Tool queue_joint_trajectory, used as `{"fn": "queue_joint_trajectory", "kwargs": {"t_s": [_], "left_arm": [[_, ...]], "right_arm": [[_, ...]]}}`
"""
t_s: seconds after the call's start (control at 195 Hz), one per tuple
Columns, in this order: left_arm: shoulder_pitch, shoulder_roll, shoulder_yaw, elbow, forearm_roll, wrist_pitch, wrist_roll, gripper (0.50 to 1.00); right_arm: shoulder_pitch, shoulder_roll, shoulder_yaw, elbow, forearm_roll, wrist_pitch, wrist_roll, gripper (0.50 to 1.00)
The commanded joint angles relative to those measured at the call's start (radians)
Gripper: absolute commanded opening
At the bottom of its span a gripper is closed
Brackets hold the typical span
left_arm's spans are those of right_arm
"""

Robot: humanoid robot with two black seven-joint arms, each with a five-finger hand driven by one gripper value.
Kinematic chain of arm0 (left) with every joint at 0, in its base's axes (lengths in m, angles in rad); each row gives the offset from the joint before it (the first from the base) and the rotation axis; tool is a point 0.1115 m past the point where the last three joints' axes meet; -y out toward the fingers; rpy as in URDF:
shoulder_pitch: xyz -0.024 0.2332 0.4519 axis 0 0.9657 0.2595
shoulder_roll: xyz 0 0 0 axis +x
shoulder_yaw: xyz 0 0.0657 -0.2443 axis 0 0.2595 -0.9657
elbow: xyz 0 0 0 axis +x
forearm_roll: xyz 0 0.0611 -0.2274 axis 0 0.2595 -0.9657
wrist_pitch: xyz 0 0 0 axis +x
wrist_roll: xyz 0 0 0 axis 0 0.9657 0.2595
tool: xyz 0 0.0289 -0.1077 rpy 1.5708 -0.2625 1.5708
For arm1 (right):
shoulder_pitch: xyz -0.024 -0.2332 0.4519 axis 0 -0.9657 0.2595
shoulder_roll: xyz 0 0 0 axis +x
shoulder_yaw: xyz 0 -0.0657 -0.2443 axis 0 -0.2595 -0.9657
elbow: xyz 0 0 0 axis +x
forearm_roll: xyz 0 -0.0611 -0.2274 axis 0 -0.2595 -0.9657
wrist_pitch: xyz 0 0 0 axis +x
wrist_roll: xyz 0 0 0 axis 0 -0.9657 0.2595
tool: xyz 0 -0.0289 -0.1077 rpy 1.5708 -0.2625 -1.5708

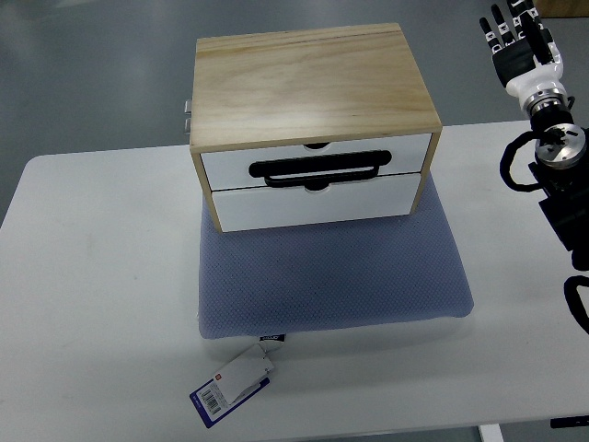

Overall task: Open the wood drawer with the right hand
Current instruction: 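Raise the right hand and swing it over the wooden cabinet top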

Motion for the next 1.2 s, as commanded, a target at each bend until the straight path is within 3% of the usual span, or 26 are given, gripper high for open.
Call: {"fn": "queue_joint_trajectory", "kwargs": {"t_s": [0.0,0.482,0.641,0.835,0.958,0.963,1.004,1.086,1.092,1.102,1.153,1.158,1.194], "left_arm": [[0.0,0.0,0.002,-0.001,0.0,0.0,0.0,1.0],[0.0,0.0,0.003,-0.004,0.002,0.0,-0.002,1.0],[0.0,0.0,0.003,-0.004,0.002,-0.002,-0.002,1.0],[-0.003,0.0,0.005,-0.006,0.005,-0.004,0.0,1.0],[-0.005,0.0,0.005,-0.015,0.006,-0.004,0.0,1.0],[-0.005,0.0,0.005,-0.03,0.005,-0.004,0.0,1.0],[-0.005,0.0,0.006,-0.038,0.005,-0.004,0.0,1.0],[-0.005,0.0,0.006,-0.04,0.005,-0.004,0.0,1.0],[-0.006,0.0,0.006,-0.041,0.006,-0.004,0.0,1.0],[-0.006,0.0,0.006,-0.041,0.006,-0.004,0.0,1.0],[-0.006,0.0,0.006,-0.041,0.006,-0.004,0.0,1.0],[-0.008,0.0,0.006,-0.041,0.006,-0.004,0.0,1.0],[-0.008,0.0,0.008,-0.041,0.005,-0.004,0.0,1.0]], "right_arm": [[0.002,-0.002,-0.001,0.001,-0.001,0.002,-0.002,0.946],[0.02,-0.008,-0.041,0.005,-0.021,-0.002,-0.014,0.946],[0.141,-0.044,-0.233,0.006,-0.097,-0.011,-0.02,0.944],[0.336,-0.123,-0.533,0.029,-0.212,0.006,-0.128,0.944],[0.397,-0.144,-0.664,0.057,-0.298,0.009,-0.152,0.944],[0.447,-0.164,-0.776,0.096,-0.39,0.018,-0.169,0.946],[0.494,-0.184,-0.869,0.147,-0.471,0.025,-0.175,0.946],[0.525,-0.199,-0.92,0.189,-0.514,0.032,-0.18,0.946],[0.575,-0.23,-0.999,0.268,-0.57,0.053,-0.198,0.946],[0.589,-0.235,-1.013,0.285,-0.58,0.058,-0.206,0.946],[0.603,-0.238,-1.024,0.299,-0.586,0.063,-0.214,0.946],[0.667,-0.248,-1.079,0.36,-0.609,0.095,-0.268,0.946],[0.709,-0.25,-1.115,0.394,-0.612,0.126,-0.307,0.946]]}}
